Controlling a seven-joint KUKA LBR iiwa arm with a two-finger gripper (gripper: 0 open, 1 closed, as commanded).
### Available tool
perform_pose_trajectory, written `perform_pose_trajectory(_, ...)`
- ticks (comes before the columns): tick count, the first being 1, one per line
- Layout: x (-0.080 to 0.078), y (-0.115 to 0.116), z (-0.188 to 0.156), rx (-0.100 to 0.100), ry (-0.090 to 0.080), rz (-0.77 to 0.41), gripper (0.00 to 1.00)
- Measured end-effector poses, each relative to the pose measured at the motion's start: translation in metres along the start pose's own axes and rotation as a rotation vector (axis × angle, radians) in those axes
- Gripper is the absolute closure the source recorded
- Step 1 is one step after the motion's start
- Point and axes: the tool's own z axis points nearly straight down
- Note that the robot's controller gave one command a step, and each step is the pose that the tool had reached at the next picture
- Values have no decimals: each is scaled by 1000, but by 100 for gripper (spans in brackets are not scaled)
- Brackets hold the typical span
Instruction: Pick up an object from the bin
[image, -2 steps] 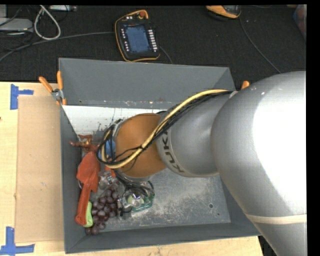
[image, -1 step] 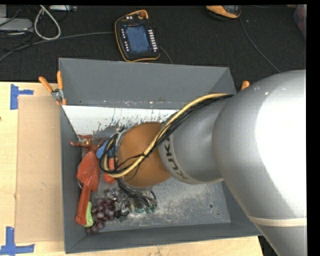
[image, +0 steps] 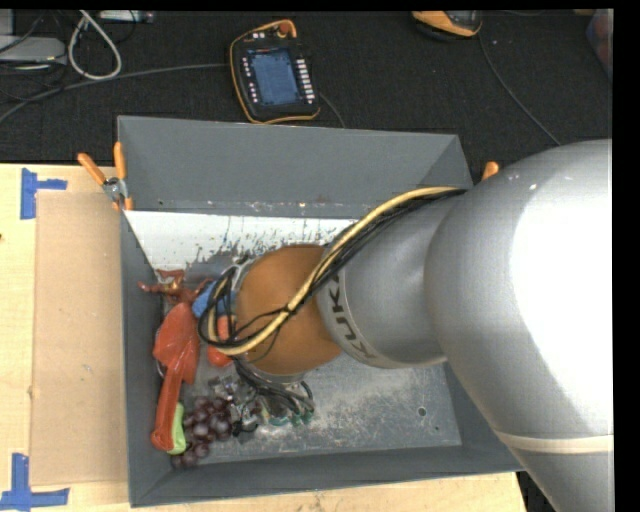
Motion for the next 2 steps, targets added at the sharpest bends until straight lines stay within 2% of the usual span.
perform_pose_trajectory(2, 2, 0, -26, 0, 3, 1, 100)
